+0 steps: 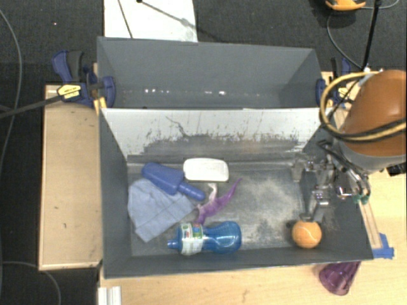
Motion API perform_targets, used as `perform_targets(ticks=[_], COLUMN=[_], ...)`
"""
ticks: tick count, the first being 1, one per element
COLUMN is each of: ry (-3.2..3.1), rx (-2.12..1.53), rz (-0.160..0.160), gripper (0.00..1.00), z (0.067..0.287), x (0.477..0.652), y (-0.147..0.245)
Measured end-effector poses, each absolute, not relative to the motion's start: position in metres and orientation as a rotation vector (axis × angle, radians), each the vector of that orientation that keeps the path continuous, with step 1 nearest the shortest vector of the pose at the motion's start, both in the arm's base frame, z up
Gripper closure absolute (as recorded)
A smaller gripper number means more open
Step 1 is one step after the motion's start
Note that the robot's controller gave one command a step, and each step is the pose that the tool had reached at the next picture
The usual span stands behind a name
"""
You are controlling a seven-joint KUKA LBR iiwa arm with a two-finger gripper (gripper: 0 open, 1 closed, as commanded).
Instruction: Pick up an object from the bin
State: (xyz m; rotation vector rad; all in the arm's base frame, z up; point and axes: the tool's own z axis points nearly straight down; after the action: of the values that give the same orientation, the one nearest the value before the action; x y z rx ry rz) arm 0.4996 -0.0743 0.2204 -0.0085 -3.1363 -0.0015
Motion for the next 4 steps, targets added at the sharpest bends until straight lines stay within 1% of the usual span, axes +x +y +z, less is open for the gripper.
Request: perform_targets(ticks=[1,2,3,4], ry=[-3.145,-3.149,-3.141,-3.115], rx=[-0.005,0.098,0.242,0.47], rz=[0.001,0.001,0.003,-0.004], gripper=[0.0,0.0,0.0,0.0], z=[0.225,0.202,0.143,0.087], x=[0.501,0.5,0.493,0.487], y=[-0.074,-0.08,-0.09,-0.115])
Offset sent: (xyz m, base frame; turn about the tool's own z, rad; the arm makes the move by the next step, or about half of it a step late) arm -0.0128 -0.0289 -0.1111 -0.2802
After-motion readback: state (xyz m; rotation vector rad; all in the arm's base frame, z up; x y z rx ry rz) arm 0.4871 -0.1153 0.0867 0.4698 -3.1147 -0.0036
